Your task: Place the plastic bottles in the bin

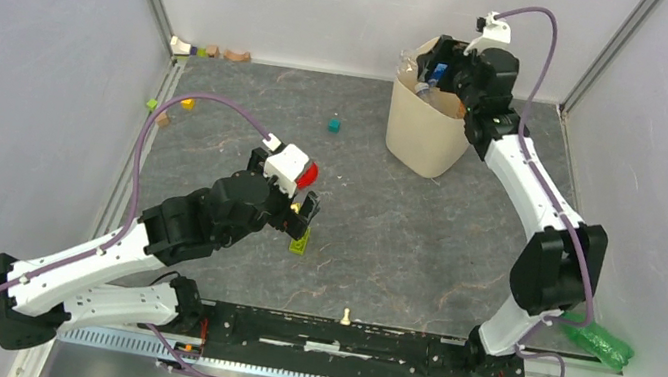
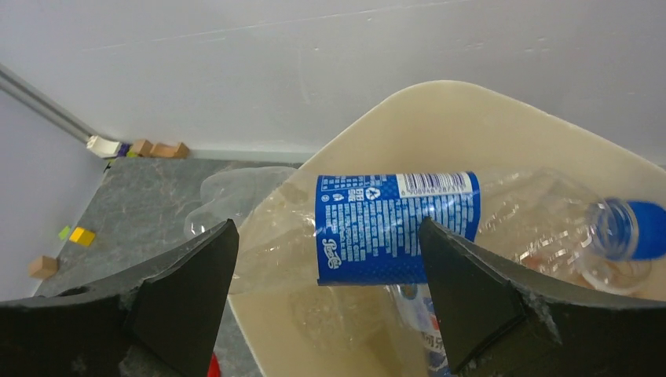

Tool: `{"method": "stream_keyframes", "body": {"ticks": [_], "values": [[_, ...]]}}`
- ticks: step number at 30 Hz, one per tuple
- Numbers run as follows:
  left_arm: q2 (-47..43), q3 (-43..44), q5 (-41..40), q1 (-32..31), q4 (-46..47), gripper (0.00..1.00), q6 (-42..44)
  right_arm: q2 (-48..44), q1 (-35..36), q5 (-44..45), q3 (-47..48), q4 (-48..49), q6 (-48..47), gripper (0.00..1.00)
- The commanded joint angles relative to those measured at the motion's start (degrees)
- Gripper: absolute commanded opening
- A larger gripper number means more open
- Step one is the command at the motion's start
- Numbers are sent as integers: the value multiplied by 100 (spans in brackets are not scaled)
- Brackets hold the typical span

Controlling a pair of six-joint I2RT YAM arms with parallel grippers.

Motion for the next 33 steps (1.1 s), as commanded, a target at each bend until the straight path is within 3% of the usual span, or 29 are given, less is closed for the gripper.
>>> {"method": "stream_keyframes", "body": {"ticks": [1, 15, 25, 30, 33], "values": [[-51, -47, -29, -9, 260, 100, 183, 339, 102, 376, 539, -285, -271, 92], [-34, -39, -12, -9, 260, 100, 188, 327, 135, 1571, 320, -1254, -956, 91], [-1, -38, -3, -5, 254, 100, 192, -261, 459, 1156, 1572, -1804, -1405, 93], [7, -36, 8, -10, 267, 100, 190, -799, 488, 1281, 1273, -1748, -1354, 94], [14, -47, 33, -4, 305, 100, 188, -1354, 486, 1652, 631, -1773, -1245, 95]]}}
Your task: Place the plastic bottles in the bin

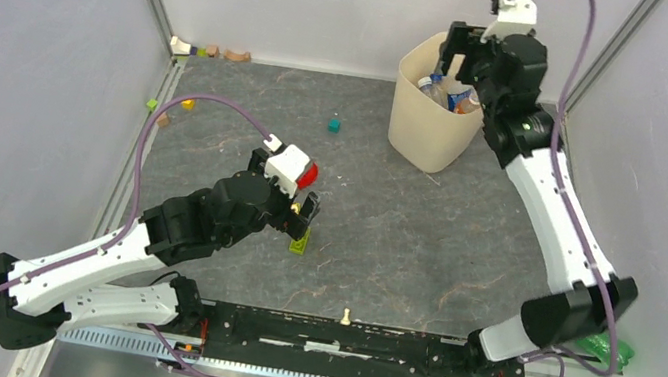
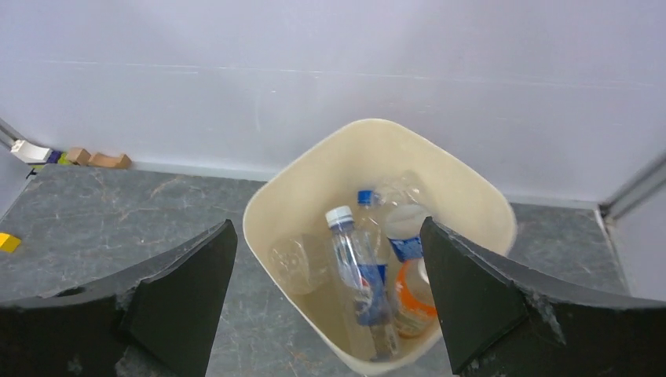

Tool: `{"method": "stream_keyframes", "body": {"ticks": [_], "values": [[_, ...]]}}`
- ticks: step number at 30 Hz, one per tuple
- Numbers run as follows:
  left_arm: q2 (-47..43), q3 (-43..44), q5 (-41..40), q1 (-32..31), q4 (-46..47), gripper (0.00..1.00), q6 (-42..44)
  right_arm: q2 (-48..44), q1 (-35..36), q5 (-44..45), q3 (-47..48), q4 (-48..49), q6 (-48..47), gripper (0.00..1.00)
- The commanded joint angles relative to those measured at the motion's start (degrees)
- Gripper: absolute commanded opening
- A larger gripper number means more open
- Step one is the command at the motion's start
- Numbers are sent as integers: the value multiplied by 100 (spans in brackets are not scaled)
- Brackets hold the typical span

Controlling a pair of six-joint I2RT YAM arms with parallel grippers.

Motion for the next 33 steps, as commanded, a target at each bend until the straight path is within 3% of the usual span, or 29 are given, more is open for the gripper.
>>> {"method": "stream_keyframes", "body": {"ticks": [1, 6, 9, 13, 18, 22, 28, 30, 33], "values": [[23, -13, 38, -5, 349, 100, 179, -912, -20, 537, -940, 146, 94, 95], [498, 568, -46, 19, 347, 100, -279, -2202, -24, 1329, -2841, 171, 623, 97], [827, 964, 33, 58, 313, 100, -395, -2961, -28, 2467, -3847, -262, 1366, 98], [1404, 1664, -234, 116, 218, 100, -856, -3682, -83, 2791, -4860, -494, 1653, 98], [2966, 3485, -818, 118, -39, 100, -1214, -4026, -157, 3730, -5263, -1992, 3317, 98], [4696, 5612, -1325, 218, -441, 100, -1334, -4359, -151, 4133, -5407, -2887, 4419, 98], [7379, 9091, -1467, 522, -1402, 100, -1435, -4511, -153, 4491, -5128, -4395, 5670, 98], [7933, 9661, -1375, 634, -1333, 100, -1441, -4519, -151, 4611, -5066, -5034, 6322, 98], [8241, 9527, -1183, 826, -922, 97, -1547, -4606, -151, 4875, -5163, -5506, 6785, 98]]}}
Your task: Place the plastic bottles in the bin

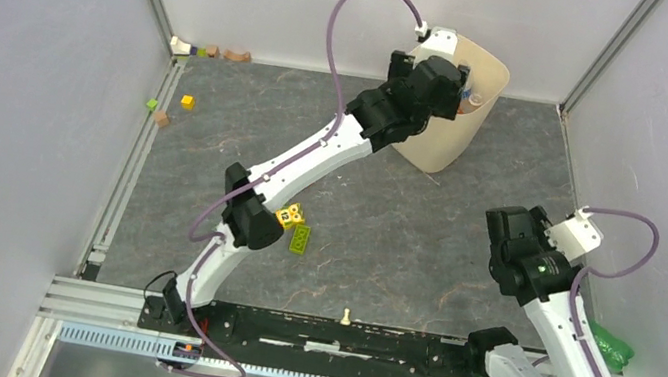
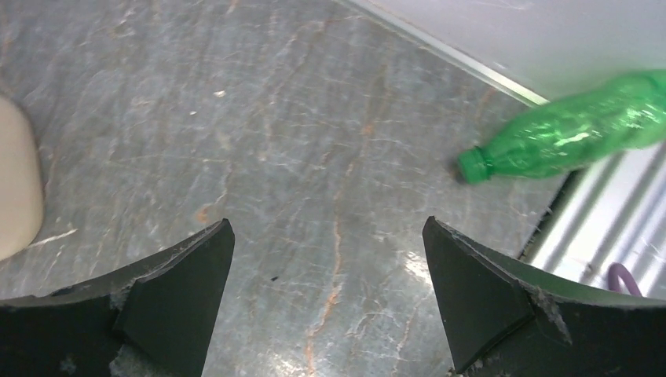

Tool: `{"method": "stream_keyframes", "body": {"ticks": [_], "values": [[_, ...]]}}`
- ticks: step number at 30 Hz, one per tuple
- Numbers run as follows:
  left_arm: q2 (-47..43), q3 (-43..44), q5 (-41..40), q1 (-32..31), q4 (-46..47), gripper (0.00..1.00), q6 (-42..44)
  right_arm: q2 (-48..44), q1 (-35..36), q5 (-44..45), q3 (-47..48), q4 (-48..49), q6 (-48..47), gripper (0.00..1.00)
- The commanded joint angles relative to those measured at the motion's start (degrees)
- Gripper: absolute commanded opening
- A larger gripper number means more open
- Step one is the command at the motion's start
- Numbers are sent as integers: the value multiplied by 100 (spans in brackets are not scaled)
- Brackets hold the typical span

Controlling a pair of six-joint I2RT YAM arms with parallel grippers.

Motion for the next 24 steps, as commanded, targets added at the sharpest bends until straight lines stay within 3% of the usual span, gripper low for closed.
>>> {"method": "stream_keyframes", "body": {"ticks": [1, 6, 8, 16, 19, 24], "values": [[405, 132, 174, 316, 69, 95, -471, -207, -4, 711, 43, -1218, 1329, 98], [651, 103, 253, 442, 157, 91, -473, -580, -4, 857, -278, -985, 1411, 98], [736, 104, 271, 467, 187, 85, -389, -615, -9, 847, -307, -859, 1309, 98], [643, -157, 166, 496, 583, 43, 98, -317, -14, 891, -202, -959, 1623, 98], [538, -169, 73, 507, 685, 31, 307, -128, -14, 920, -79, -1084, 1779, 98], [386, -223, -52, 513, 664, 26, 650, -70, -31, 881, 109, -1006, 1742, 98]]}}
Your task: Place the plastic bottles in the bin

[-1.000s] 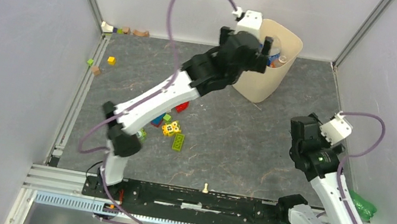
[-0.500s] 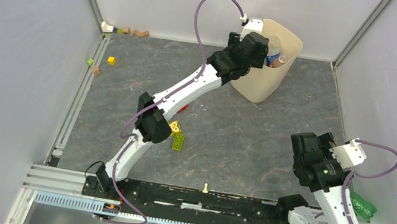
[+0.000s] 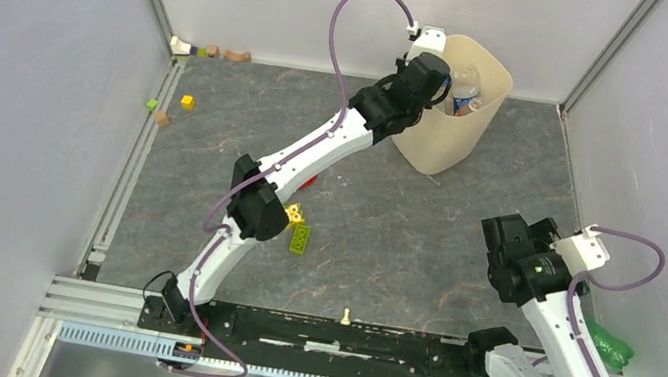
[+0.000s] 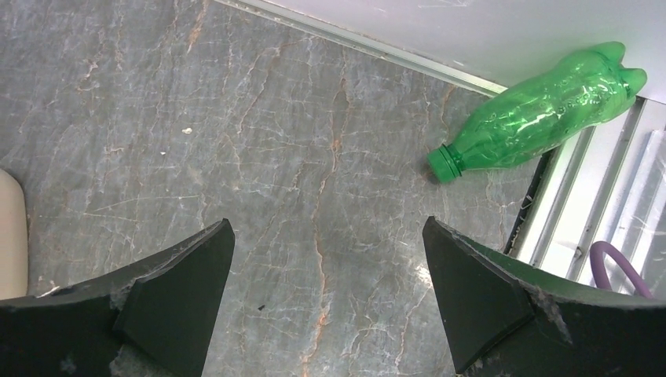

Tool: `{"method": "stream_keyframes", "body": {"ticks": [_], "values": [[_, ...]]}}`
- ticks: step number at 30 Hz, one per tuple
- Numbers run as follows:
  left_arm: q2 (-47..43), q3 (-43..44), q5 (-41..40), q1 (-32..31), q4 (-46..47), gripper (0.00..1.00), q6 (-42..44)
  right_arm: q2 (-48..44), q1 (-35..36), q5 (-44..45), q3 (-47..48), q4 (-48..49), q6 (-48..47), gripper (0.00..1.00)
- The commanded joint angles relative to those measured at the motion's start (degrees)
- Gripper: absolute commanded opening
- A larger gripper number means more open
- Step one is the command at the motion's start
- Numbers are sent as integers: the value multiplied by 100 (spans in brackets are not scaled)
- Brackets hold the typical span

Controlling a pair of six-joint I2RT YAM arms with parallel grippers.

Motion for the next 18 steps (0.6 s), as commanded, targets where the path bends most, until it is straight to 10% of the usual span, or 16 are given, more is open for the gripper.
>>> {"method": "stream_keyframes", "body": {"ticks": [1, 10, 18], "values": [[-382, -149, -225, 37, 71, 26, 581, -8, -25, 193, 360, 58, 71, 98], [-1225, -1378, -94, 348, 333, 34, 696, 300, -612, 467, 493, -31, -94, 98], [-1441, -1377, 393, 393, 351, 96, 868, 760, -3228, -925, -283, 1116, -1324, 98]]}}
